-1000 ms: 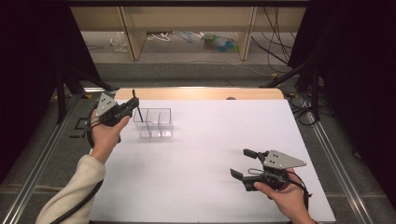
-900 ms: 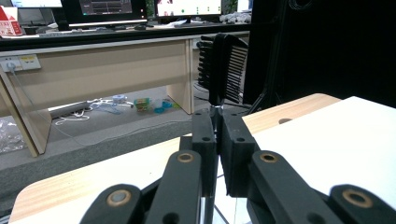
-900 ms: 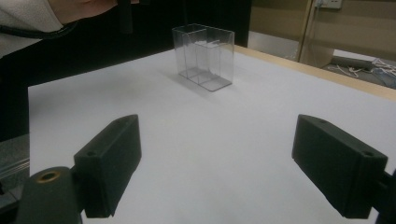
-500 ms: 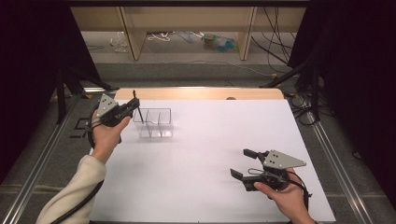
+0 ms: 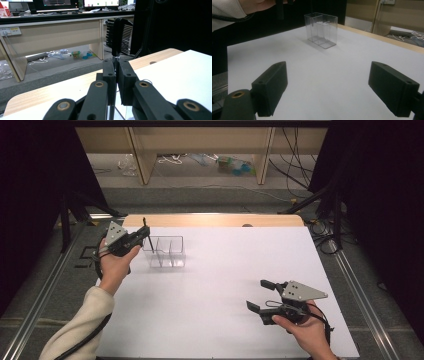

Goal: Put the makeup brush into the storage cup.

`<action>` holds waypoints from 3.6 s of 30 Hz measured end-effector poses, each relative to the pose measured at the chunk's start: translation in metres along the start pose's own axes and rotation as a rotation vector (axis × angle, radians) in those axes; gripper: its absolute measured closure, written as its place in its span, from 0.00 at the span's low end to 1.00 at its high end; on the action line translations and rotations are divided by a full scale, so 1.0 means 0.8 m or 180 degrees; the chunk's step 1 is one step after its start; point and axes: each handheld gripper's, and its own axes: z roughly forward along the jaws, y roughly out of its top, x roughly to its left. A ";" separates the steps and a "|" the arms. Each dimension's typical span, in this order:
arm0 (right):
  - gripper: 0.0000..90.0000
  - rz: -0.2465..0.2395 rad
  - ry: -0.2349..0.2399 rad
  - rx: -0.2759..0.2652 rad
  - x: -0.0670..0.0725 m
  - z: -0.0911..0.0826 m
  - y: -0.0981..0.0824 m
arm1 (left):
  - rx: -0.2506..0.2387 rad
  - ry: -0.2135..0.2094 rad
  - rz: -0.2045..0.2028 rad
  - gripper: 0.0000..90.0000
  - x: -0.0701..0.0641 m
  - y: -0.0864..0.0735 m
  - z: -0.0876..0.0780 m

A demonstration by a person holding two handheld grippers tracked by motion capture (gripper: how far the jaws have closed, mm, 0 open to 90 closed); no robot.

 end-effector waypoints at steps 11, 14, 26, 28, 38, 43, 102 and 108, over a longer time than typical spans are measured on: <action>0.19 0.0003 0.0018 0.0021 0.000 0.000 0.000 | 0.0017 0.0009 0.0006 0.94 0.001 -0.004 0.002; 0.19 0.0003 0.0018 0.0020 0.000 0.000 0.000 | 0.0022 0.0010 -0.0041 0.94 0.000 -0.005 0.002; 0.19 0.0005 0.0008 0.0003 0.000 0.000 0.000 | 0.0065 0.0012 -0.0034 0.94 0.000 -0.009 0.004; 0.19 0.0002 0.0004 0.0005 0.000 0.000 0.000 | 0.0062 0.0013 -0.0052 0.94 -0.001 -0.010 0.005; 0.19 0.0002 0.0019 0.0024 0.000 0.000 0.000 | 0.0101 0.0017 -0.0063 0.94 0.000 -0.014 0.006; 0.19 0.0004 0.0009 0.0007 0.000 0.000 0.000 | 0.0109 0.0016 -0.0060 0.94 0.001 -0.015 0.006; 0.19 -0.0001 0.0026 0.0032 0.000 0.000 -0.001 | 0.0716 -0.0107 -0.0110 0.14 0.019 -0.032 -0.002; 0.19 -0.0001 0.0030 0.0027 0.000 0.000 -0.001 | 0.0694 -0.0176 -0.0026 0.12 0.018 -0.034 -0.005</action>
